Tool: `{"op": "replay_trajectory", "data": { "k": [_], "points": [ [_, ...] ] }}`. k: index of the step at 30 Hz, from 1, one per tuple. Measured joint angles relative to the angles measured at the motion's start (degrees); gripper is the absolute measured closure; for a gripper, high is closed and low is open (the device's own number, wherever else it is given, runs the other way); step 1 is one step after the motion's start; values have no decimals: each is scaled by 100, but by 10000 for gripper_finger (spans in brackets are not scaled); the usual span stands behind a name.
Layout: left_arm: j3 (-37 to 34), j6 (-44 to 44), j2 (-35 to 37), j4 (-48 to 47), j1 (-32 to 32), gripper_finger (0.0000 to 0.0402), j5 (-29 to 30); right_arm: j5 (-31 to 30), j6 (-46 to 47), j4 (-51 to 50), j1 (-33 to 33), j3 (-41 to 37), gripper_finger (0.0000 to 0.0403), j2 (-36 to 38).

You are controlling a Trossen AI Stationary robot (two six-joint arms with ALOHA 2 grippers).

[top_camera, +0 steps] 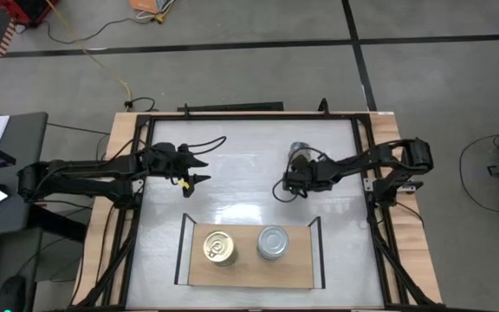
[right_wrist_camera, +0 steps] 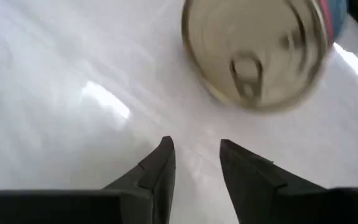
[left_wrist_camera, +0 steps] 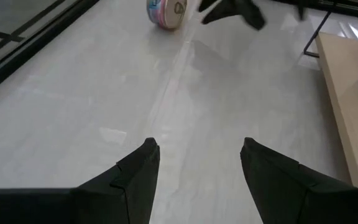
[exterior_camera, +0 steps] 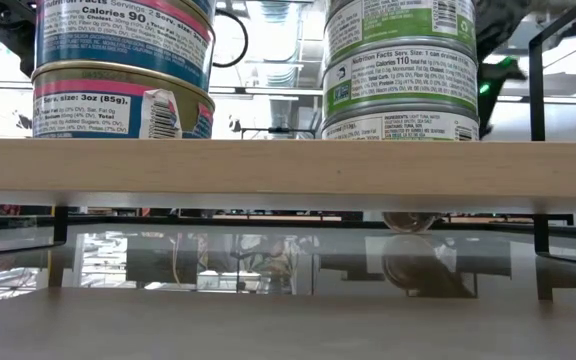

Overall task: Stack canned seafood by type on shelf
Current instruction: Stack the blue tuna can on top of the blue tuna can on the shelf

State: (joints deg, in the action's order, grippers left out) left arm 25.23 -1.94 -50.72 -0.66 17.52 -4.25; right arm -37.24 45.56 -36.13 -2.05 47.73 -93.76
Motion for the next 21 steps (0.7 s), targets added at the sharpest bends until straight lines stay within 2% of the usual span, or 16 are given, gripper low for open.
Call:
{"op": "replay_trajectory", "data": {
  "k": [5,9,11,15,21],
  "points": [
    [0,33,-1,147,2,187,52,89,-298,-601,424,199,237,466],
    [0,24,0,310,2,187,52,64,-1284,-442,521,333,236,804],
    [-2,24,0,300,2,187,52,50,-1704,-461,447,447,237,933],
    [0,140,0,215,0,187,-32,10,-1672,-943,-21,550,230,1313],
    [0,184,0,181,0,187,-14,132,-1856,-1243,-423,242,182,2179]
  ]
}}
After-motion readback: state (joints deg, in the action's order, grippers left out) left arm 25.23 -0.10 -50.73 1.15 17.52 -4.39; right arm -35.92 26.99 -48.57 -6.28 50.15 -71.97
